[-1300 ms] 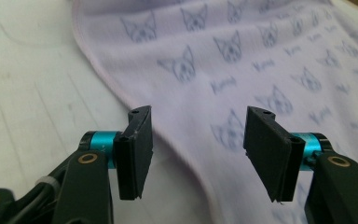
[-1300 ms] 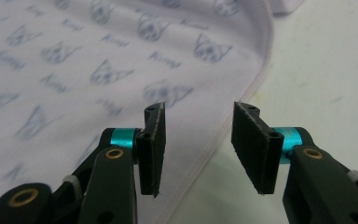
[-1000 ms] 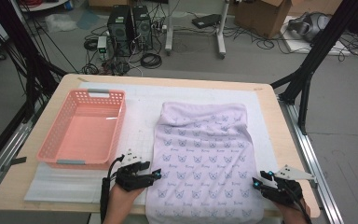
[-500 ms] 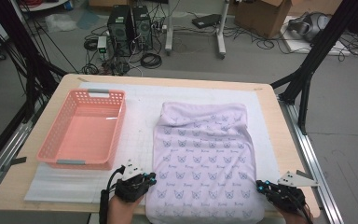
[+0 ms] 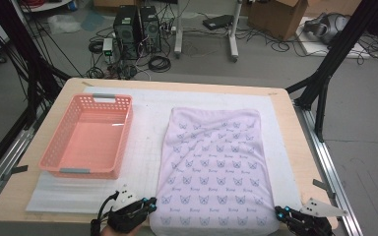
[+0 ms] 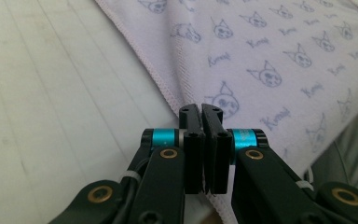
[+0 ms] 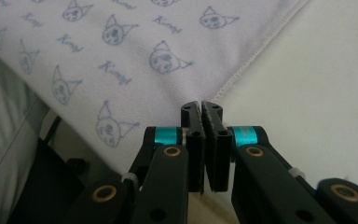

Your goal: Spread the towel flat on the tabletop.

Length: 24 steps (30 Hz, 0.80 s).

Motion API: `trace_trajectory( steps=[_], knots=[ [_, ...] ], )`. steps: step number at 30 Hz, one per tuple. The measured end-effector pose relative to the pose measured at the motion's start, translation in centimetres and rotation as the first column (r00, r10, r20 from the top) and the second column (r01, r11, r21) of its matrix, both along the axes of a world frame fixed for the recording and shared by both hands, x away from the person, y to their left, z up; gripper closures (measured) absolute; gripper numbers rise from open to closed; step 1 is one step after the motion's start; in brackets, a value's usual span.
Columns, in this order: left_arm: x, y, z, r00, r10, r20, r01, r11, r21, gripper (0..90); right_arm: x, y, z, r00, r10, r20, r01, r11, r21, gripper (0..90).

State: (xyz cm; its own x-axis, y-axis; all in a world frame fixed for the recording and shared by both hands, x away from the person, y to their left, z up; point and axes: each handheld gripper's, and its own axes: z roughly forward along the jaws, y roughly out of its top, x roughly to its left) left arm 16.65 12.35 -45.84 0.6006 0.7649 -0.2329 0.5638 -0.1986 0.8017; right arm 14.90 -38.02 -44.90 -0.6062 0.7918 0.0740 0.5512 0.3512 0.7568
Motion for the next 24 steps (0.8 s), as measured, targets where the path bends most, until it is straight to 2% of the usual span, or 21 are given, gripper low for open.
trace_trajectory(
  steps=[4,8,10,12,15,17,19,20,21,22,24],
  knots=[
    [-0.8,0.1,-0.1,0.9998,-0.011,0.020,0.011,0.9998,-0.015,85.0,-1.1,0.0,-0.1,1.0000,0.006,-0.001,-0.006,1.000,0.002,86.2],
    [-0.2,0.1,-0.1,0.9981,0.023,0.056,-0.021,0.9987,-0.047,62.5,-0.9,0.2,0.3,0.9993,-0.028,0.026,0.027,0.999,0.035,69.9],
    [0.5,0.1,0.0,0.9970,0.041,0.066,-0.037,0.9972,-0.065,55.2,-0.3,0.2,0.4,0.9978,-0.056,0.037,0.055,0.998,0.032,67.2],
    [1.4,0.1,0.2,0.9963,0.052,0.068,-0.048,0.9963,-0.072,53.8,0.8,0.2,0.3,0.9947,-0.094,0.041,0.093,0.995,0.027,65.4],
    [2.3,-0.2,0.3,0.9958,0.052,0.076,-0.047,0.9963,-0.072,53.6,2.9,0.2,-0.1,0.9905,-0.136,0.021,0.135,0.990,0.028,64.2],
    [2.8,-0.4,0.4,0.9956,0.051,0.078,-0.045,0.9961,-0.075,53.6,4.0,0.6,-0.3,0.9899,-0.141,0.005,0.141,0.990,0.028,65.5],
    [3.1,-0.5,0.4,0.9953,0.051,0.082,-0.045,0.9961,-0.075,53.6,4.4,0.9,-0.3,0.9903,-0.138,0.014,0.138,0.990,0.018,69.9],
    [3.3,-0.5,0.5,0.9954,0.051,0.081,-0.044,0.9962,-0.075,53.6,4.3,1.0,-0.3,0.9902,-0.139,0.010,0.139,0.990,0.013,77.0],
    [3.5,-0.5,0.5,0.9952,0.054,0.081,-0.048,0.9956,-0.081,53.6,4.3,0.9,-0.3,0.9934,-0.114,0.007,0.114,0.993,0.024,86.9],
    [3.6,-0.4,0.5,0.9949,0.058,0.082,-0.051,0.9953,-0.082,53.6,4.1,1.0,-0.3,0.9945,-0.104,0.001,0.104,0.994,0.026,87.3],
    [3.7,-0.3,0.6,0.9949,0.063,0.079,-0.055,0.9944,-0.090,53.5,3.7,1.2,0.0,0.9959,-0.089,0.015,0.090,0.996,-0.021,88.6]
  ],
)
